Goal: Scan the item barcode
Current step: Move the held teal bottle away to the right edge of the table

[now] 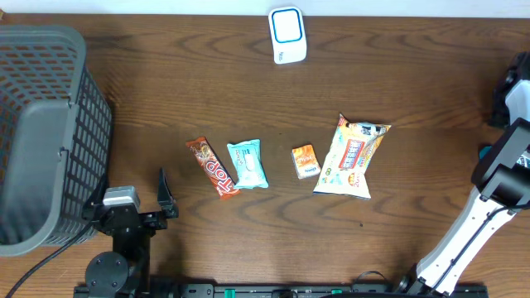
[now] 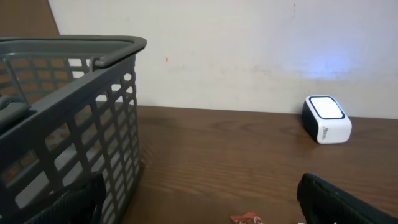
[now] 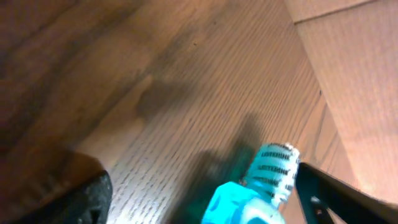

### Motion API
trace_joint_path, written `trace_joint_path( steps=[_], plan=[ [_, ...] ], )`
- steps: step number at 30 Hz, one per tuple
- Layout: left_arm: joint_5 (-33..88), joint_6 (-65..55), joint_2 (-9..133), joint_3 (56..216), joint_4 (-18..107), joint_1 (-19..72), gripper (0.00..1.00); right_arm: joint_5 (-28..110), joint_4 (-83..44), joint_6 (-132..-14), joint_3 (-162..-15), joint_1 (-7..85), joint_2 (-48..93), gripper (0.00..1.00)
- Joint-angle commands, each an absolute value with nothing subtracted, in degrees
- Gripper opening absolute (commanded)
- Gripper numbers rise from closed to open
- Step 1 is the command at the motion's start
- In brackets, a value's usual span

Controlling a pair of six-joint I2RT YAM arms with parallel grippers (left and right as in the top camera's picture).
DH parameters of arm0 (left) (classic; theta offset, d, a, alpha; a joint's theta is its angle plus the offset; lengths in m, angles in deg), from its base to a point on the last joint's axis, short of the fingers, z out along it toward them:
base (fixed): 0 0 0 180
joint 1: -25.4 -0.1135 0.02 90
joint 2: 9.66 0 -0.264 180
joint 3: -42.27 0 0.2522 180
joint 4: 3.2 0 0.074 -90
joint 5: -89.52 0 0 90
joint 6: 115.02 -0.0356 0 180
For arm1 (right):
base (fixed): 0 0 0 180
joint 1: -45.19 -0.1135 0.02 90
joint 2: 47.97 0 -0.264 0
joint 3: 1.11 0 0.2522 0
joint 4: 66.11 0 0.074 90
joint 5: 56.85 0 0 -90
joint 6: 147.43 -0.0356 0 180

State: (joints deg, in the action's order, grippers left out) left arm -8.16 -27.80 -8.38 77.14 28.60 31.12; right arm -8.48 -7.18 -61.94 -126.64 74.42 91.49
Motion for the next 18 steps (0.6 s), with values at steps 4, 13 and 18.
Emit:
trace_joint_path(
  steps=[4,13,18],
  plan=[
    [-8.4,-27.5,-8.3,77.1,28.6,30.8,0.98,-0.7,-7.1,-63.1,-128.4,69.9,85.1,0.99],
    [-8.4,-27.5,-8.3,77.1,28.6,30.8,0.98,19.4,-7.1,-63.5,-128.9,60.3,68.8,0.99],
    [-8.4,-27.5,-8.3,77.1,28.6,30.8,0.98,28.1,-2.6,-72.4,-128.9,54.2,60.0,0.99]
  ],
)
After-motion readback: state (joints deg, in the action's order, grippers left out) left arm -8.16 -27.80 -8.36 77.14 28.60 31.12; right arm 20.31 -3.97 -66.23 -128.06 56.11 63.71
